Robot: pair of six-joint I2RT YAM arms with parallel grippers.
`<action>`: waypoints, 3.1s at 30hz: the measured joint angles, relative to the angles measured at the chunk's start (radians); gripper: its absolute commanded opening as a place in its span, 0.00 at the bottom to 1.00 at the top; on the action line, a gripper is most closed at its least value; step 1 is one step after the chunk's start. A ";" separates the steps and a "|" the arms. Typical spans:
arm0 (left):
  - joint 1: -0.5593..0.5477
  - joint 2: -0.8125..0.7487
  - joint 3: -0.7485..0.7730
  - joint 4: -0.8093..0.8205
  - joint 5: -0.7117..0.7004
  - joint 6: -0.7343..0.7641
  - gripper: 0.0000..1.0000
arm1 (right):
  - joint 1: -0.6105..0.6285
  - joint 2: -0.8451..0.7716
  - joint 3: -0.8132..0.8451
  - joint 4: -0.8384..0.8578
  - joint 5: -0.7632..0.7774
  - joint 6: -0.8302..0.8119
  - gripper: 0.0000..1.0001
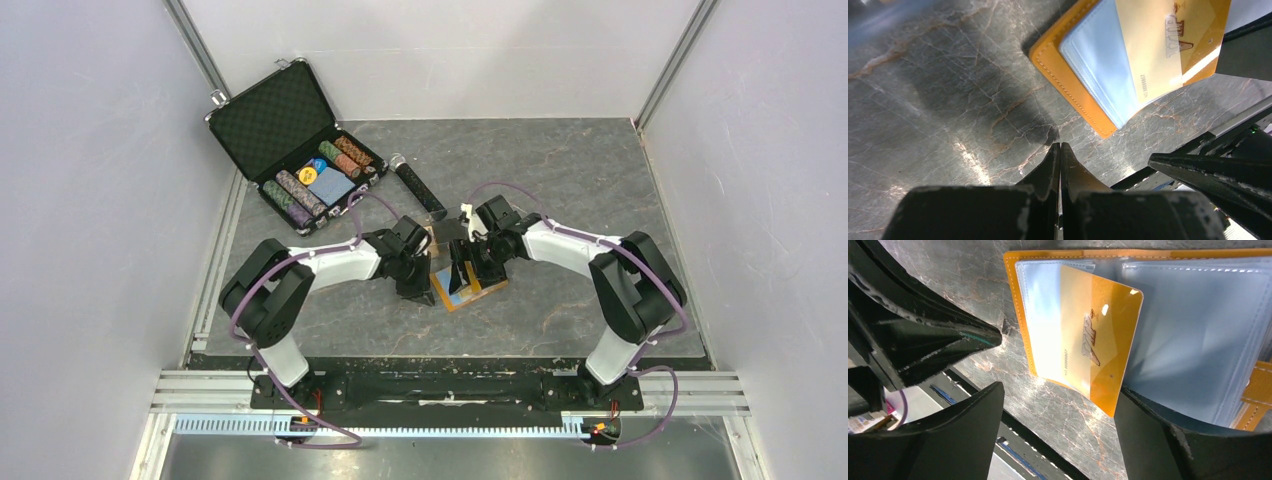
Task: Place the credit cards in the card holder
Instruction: Insert the credit card into the card holder.
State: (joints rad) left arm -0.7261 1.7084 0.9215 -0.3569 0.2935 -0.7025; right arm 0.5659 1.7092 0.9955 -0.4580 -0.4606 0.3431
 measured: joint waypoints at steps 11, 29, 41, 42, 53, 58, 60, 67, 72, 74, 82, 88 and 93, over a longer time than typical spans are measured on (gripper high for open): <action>0.031 0.055 0.058 0.014 0.031 0.000 0.03 | 0.001 -0.048 0.005 -0.071 0.084 -0.076 0.88; 0.031 0.073 0.079 0.012 0.047 0.000 0.03 | 0.072 -0.009 0.002 -0.071 0.082 -0.146 0.41; 0.093 0.071 0.050 0.033 0.068 -0.002 0.04 | 0.031 -0.018 0.020 -0.065 0.151 -0.094 0.48; 0.102 0.071 0.050 0.037 0.074 -0.003 0.04 | 0.023 -0.023 0.020 -0.065 0.154 -0.091 0.48; 0.130 0.114 0.119 0.051 0.105 -0.004 0.04 | -0.047 -0.054 0.025 -0.037 0.163 -0.082 0.48; 0.131 0.177 0.209 0.049 0.111 -0.004 0.04 | -0.053 -0.008 0.045 0.001 0.161 -0.080 0.45; 0.131 0.196 0.233 0.049 0.111 -0.004 0.04 | -0.053 0.023 0.052 0.016 0.155 -0.076 0.43; 0.131 0.204 0.242 0.048 0.110 -0.003 0.04 | -0.049 0.061 0.066 0.052 0.104 -0.061 0.39; 0.124 0.195 0.221 0.064 0.110 -0.003 0.04 | -0.027 0.072 0.066 0.091 0.048 -0.040 0.28; 0.119 0.182 0.198 0.068 0.109 -0.004 0.04 | -0.014 0.074 0.061 0.109 0.020 -0.028 0.25; 0.109 0.071 0.072 0.029 0.077 -0.007 0.17 | 0.036 0.074 0.037 0.146 -0.042 0.013 0.29; 0.145 -0.032 0.046 -0.005 0.048 -0.010 0.41 | 0.039 0.055 0.036 0.122 0.018 0.016 0.42; 0.195 -0.032 0.046 0.031 0.060 -0.019 0.42 | 0.027 -0.018 0.036 0.100 0.101 0.019 0.45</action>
State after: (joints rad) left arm -0.5312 1.6760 0.9672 -0.3256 0.3538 -0.7216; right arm 0.5926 1.6917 1.0317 -0.3580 -0.3599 0.3622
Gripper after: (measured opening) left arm 0.416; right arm 0.439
